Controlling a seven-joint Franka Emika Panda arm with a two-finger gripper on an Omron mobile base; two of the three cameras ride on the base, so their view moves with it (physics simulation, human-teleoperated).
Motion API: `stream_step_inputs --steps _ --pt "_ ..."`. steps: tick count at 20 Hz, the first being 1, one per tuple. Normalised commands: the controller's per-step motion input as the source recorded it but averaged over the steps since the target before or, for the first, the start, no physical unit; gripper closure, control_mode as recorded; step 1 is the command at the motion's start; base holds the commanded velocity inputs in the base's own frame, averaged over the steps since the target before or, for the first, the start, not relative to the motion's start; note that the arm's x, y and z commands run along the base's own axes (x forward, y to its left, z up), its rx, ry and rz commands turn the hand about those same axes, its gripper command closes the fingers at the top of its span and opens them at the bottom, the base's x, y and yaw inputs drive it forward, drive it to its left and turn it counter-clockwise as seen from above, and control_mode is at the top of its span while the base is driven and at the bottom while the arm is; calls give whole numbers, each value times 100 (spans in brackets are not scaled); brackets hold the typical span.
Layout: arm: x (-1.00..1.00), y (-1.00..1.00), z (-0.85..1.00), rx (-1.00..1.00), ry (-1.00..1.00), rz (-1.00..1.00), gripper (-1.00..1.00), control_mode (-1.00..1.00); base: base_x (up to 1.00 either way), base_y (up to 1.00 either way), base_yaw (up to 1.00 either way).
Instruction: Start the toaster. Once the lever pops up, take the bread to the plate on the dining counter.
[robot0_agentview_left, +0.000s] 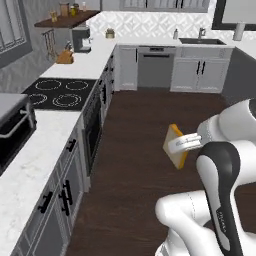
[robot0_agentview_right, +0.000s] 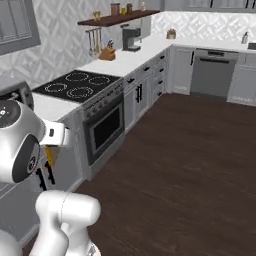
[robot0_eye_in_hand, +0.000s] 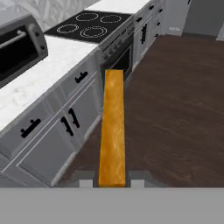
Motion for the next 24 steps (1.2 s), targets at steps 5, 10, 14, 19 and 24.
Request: stream_step_inputs --steps 5,10,14,19,24 --pt "0 0 0 0 0 0 100 100 65 0 -71" --pt "0 0 0 0 0 0 100 100 75 0 -66" --pt "0 0 0 0 0 0 100 100 83 -4 -61" --pt "0 0 0 0 0 0 100 100 89 -11 -54" --pt "0 0 0 0 0 0 100 100 100 -38 -9"
